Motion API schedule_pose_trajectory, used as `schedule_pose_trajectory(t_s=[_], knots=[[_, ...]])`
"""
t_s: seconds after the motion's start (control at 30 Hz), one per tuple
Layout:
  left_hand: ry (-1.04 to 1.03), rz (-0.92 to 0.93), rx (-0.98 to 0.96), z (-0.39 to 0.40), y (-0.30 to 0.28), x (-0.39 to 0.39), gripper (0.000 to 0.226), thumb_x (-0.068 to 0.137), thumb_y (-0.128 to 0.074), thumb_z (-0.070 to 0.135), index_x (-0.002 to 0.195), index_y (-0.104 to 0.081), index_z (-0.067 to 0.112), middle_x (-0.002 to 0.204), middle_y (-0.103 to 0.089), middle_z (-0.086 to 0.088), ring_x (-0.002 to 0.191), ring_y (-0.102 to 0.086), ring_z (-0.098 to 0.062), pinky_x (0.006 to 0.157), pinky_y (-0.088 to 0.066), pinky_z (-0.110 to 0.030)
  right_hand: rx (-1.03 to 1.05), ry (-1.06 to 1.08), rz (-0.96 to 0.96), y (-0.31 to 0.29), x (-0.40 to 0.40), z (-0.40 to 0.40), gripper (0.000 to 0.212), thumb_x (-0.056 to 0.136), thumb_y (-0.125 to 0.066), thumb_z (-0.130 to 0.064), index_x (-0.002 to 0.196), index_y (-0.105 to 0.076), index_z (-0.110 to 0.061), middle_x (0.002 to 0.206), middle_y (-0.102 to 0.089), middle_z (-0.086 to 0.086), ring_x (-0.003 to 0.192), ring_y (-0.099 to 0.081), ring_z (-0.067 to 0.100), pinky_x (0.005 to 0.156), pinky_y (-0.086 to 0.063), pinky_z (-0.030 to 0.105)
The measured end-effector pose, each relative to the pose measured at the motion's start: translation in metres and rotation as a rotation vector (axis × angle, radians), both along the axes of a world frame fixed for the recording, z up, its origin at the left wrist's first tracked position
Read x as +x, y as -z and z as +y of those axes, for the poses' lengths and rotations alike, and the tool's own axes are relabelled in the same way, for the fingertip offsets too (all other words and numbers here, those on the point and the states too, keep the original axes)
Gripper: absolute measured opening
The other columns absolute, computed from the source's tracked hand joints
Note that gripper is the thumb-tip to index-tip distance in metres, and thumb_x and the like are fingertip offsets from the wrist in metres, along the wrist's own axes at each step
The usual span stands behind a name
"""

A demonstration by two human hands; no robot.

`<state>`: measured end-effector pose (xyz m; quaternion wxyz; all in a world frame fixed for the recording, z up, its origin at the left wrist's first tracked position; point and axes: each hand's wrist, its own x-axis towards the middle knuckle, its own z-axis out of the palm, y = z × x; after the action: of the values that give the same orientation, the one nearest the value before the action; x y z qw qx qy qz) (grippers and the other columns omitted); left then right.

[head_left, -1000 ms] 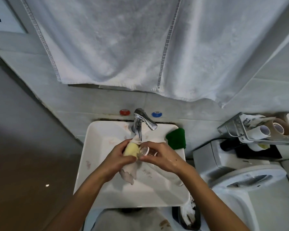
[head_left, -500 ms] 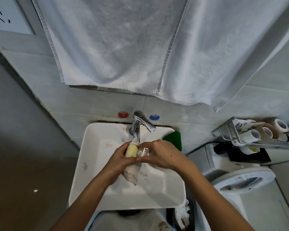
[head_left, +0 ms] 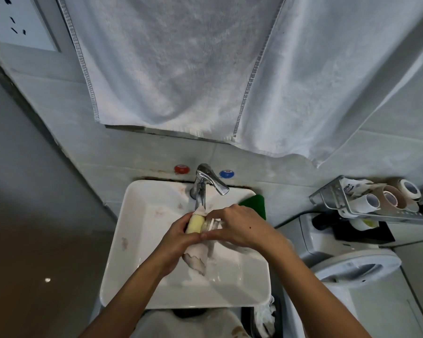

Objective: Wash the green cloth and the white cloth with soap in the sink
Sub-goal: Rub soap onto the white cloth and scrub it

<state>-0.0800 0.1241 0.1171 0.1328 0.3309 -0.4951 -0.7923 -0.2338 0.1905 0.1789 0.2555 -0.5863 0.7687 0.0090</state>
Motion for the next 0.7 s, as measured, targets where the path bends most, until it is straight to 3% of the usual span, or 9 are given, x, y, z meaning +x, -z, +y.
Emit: schedule_pose_trajectory(t_s=[0.13, 0.37, 0.5, 0.7], knots=[[0.002, 0.015, 0.039, 0.000, 0.002, -0.001, 0.044, 0.066, -0.067, 0.010, 0.108, -0.064, 0.019, 0.093, -0.073, -0.002, 0.082, -0.068, -0.015, 0.065, -0.053, -0.024, 0.023, 0.003, 0.005, -0.001, 0.000, -0.002, 0.062, 0.079, -0.052, -0.073, 0.126, -0.058, -0.032, 0.097, -0.066, -0.002, 0.081, -0.051, 0.014, 0.068, -0.038, 0.028], [-0.042, 0.016, 0.048, -0.004, 0.010, -0.003, 0.044, 0.067, -0.065, 0.010, 0.111, -0.064, 0.014, 0.098, -0.072, -0.008, 0.087, -0.068, -0.019, 0.070, -0.054, -0.027, -0.086, 0.056, -0.003, 0.010, -0.003, 0.001, 0.063, 0.079, -0.053, -0.072, 0.129, -0.054, -0.034, 0.115, -0.067, -0.002, 0.098, -0.061, 0.017, 0.084, -0.051, 0.035], [-0.075, -0.004, 0.039, -0.008, 0.013, -0.003, 0.048, 0.065, -0.062, 0.009, 0.112, -0.063, 0.017, 0.100, -0.072, -0.006, 0.090, -0.067, -0.020, 0.072, -0.053, -0.027, -0.296, 0.211, -0.202, 0.032, -0.003, 0.013, 0.053, 0.081, -0.064, -0.059, 0.124, -0.059, -0.029, 0.112, -0.067, -0.007, 0.091, -0.061, 0.009, 0.081, -0.054, 0.033], [-0.107, -0.040, 0.055, -0.014, 0.016, 0.000, 0.048, 0.065, -0.062, 0.011, 0.112, -0.062, 0.022, 0.103, -0.070, -0.006, 0.094, -0.065, -0.024, 0.079, -0.053, -0.040, -0.471, 0.540, -0.459, 0.078, -0.019, 0.022, 0.038, 0.081, -0.075, -0.032, 0.113, -0.060, -0.018, 0.098, -0.063, -0.011, 0.088, -0.061, 0.004, 0.081, -0.051, 0.022]])
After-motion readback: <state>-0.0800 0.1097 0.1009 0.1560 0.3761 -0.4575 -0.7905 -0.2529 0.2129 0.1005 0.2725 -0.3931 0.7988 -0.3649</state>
